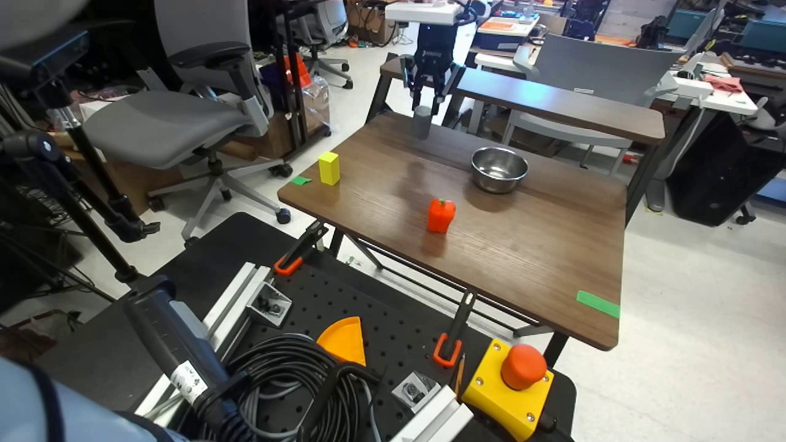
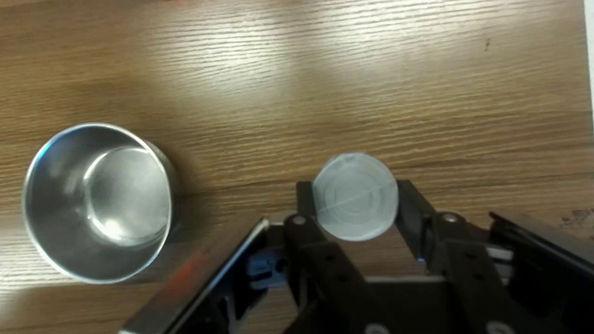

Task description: Remove the grey thing from the pot and put it on the table

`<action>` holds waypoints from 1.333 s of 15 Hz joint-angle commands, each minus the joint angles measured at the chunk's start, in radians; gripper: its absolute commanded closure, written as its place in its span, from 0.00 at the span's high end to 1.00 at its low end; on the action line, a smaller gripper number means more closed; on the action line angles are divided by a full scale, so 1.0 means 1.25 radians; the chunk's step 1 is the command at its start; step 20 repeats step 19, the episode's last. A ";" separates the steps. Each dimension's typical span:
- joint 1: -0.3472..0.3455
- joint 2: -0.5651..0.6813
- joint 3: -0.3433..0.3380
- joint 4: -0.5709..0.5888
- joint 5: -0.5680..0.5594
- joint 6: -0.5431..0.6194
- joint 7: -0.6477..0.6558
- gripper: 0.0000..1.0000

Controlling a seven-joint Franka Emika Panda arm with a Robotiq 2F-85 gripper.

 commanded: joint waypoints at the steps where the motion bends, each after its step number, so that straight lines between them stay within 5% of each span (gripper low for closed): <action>1: 0.017 0.077 -0.012 0.080 0.033 -0.022 0.039 0.21; 5: 0.016 0.119 0.001 0.099 0.026 -0.011 0.072 0.21; 6: 0.017 0.118 0.000 0.104 0.023 -0.015 0.077 0.39; 7: 0.016 0.109 0.001 0.093 0.022 -0.014 0.075 0.71; 12: 0.001 -0.009 0.005 -0.061 0.005 0.016 -0.017 1.00; 14: -0.006 -0.066 -0.009 -0.137 -0.009 0.017 -0.034 1.00; 15: 0.005 0.020 -0.005 -0.021 0.004 0.001 -0.006 0.98; 20: -0.007 -0.042 -0.009 -0.097 -0.001 0.001 -0.021 1.00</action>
